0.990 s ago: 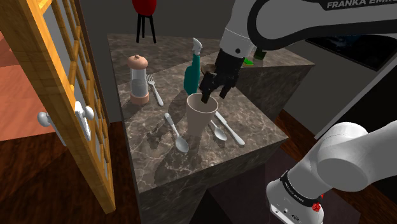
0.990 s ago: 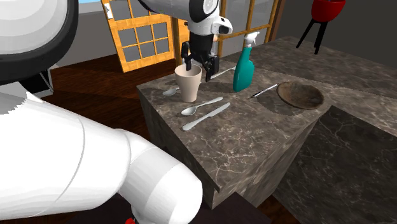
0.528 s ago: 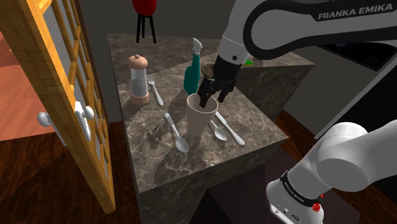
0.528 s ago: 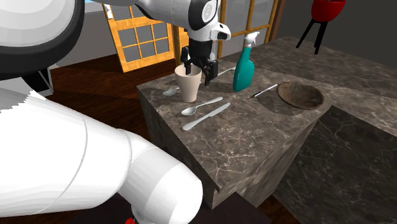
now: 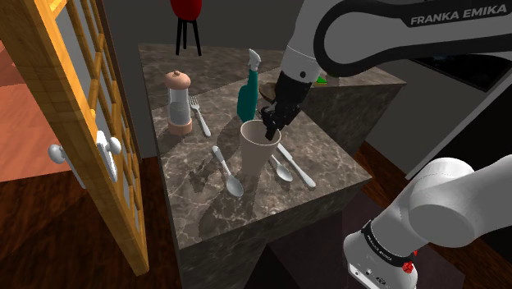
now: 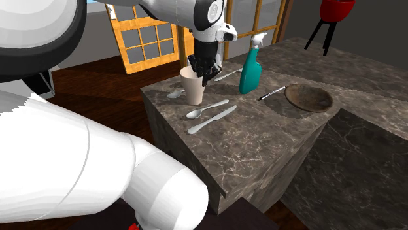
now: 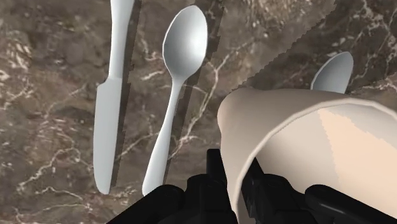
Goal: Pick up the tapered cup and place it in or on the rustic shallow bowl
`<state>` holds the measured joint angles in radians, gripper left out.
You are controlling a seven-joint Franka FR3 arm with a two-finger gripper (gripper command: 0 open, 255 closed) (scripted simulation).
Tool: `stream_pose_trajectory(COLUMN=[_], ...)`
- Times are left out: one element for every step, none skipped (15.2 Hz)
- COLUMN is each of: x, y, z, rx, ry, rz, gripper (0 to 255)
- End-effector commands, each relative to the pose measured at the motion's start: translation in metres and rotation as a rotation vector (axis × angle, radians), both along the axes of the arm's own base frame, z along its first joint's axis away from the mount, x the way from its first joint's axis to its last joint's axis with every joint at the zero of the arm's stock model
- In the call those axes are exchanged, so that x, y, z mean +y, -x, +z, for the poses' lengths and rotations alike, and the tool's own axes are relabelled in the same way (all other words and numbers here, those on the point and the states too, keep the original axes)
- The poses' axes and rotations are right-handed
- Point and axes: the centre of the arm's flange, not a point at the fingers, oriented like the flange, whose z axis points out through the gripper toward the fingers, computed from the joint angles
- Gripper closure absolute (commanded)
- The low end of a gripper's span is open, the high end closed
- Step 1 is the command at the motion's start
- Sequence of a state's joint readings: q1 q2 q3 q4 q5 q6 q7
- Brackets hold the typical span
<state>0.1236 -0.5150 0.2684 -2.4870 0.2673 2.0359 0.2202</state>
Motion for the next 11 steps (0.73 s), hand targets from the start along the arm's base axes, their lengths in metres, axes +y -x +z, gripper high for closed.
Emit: stream_pose_trajectory(x=[0.000, 0.000, 0.000, 0.000, 0.000, 0.000, 0.000, 0.000, 0.000, 0.000, 0.000], y=[0.000, 0.000, 0.000, 0.000, 0.000, 0.000, 0.000, 0.000, 0.000, 0.000, 0.000], z=[-0.001, -0.001, -0.001, 0.000, -0.001, 0.005, 0.010, 0.015, 0.020, 0.026, 0.031], rx=[0.002, 0.002, 0.002, 0.002, 0.001, 0.001, 0.001, 0.001, 0.001, 0.001, 0.001], ry=[0.001, 0.001, 0.001, 0.001, 0.001, 0.001, 0.001, 0.001, 0.001, 0.001, 0.001], rz=[0.000, 0.000, 0.000, 0.000, 0.000, 0.000, 0.000, 0.000, 0.000, 0.000, 0.000], gripper=[255, 255, 255, 255, 255, 255, 255, 255, 255, 255, 255])
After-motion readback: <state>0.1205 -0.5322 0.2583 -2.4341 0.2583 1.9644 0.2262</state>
